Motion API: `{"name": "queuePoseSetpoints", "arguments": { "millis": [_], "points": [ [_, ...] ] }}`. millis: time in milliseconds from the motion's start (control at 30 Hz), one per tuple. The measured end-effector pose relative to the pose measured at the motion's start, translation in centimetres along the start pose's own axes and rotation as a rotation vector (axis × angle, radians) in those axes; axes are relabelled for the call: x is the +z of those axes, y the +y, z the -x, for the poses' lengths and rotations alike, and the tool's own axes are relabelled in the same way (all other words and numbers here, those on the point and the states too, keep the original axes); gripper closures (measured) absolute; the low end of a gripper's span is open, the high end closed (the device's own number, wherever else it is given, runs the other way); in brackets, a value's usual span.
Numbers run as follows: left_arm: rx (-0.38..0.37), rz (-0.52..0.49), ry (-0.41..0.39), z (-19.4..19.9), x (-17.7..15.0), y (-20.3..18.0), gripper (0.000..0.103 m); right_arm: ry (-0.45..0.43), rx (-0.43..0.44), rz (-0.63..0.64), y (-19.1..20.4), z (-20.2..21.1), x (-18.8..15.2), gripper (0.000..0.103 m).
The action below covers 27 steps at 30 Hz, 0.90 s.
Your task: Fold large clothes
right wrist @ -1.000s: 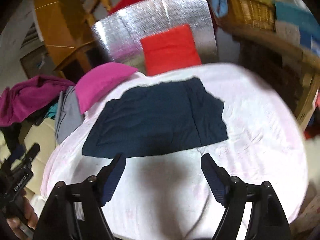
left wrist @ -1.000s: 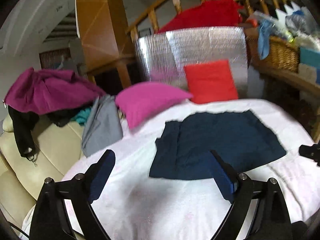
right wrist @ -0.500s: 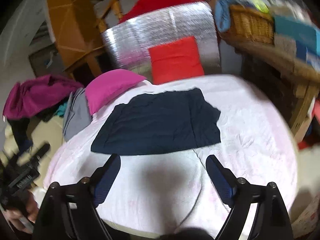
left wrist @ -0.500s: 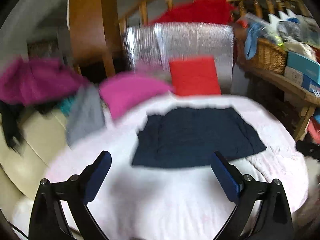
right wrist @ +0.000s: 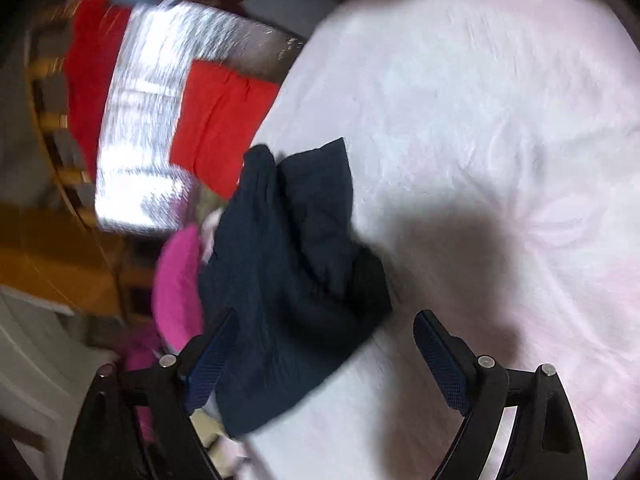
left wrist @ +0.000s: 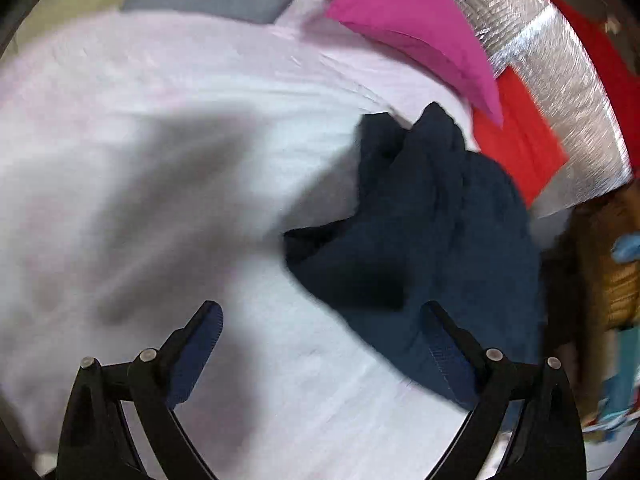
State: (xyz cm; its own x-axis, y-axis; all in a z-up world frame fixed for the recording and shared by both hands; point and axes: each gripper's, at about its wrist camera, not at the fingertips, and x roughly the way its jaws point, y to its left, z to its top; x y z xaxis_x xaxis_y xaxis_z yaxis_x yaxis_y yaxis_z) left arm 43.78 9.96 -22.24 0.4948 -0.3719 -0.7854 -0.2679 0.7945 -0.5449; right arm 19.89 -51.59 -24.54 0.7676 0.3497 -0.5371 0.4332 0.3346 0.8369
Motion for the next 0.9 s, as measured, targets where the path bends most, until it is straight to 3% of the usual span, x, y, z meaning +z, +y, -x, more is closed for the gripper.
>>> {"name": "queuePoseSetpoints", "arguments": {
  "millis": [67, 233, 333, 467, 533, 600, 667, 700, 767, 900],
  "points": [
    [-0.039, 0.016, 0.006, -1.7, 0.1, 0.3, 0.005, 0.003, 0.011, -0.026, -0.8, -1.3, 0.6, 0.012],
    [-0.046, -0.012, -0.016, -2.8, 0.5, -0.8, 0.005, 0.002, 0.006, -0.053, -1.4, -3.8, 1.3, 0.011],
    [-0.069, 0.025, -0.008, -3.7, 0.9, -0.9, 0.005, 0.029, 0.073, -0.005, 0.1, -5.3, 1.2, 0.012],
    [-0.115, 0.050, -0.011, -4.0, 1.6, -1.1, 0.024, 0.038, 0.042, 0.037, 1.1, -7.6, 0.9, 0.012],
    [-0.118, 0.051, -0.013, -4.2, 1.7, -1.2, 0.029, 0.020, 0.047, 0.059, 1.6, -7.9, 1.1, 0.019],
    [-0.134, 0.049, -0.023, -4.4, 1.8, -1.4, 0.035, 0.009, 0.024, 0.076, 2.0, -8.4, 1.3, 0.033],
    [-0.154, 0.037, -0.023, -4.5, 1.8, -1.7, 0.049, 0.005, 0.004, 0.082, 1.9, -8.7, 1.4, 0.041],
    [-0.151, 0.025, -0.031, -4.5, 1.9, -2.0, 0.051, 0.001, 0.000, 0.089, 2.1, -8.7, 1.4, 0.046],
    [-0.145, -0.003, -0.048, -4.2, 1.6, -2.6, 0.062, -0.011, -0.005, 0.119, 2.8, -8.6, 1.5, 0.052],
    [-0.124, -0.057, -0.082, -3.7, 1.4, -3.5, 0.074, -0.050, -0.024, 0.188, 4.1, -7.7, 0.9, 0.061]
  ]
}}
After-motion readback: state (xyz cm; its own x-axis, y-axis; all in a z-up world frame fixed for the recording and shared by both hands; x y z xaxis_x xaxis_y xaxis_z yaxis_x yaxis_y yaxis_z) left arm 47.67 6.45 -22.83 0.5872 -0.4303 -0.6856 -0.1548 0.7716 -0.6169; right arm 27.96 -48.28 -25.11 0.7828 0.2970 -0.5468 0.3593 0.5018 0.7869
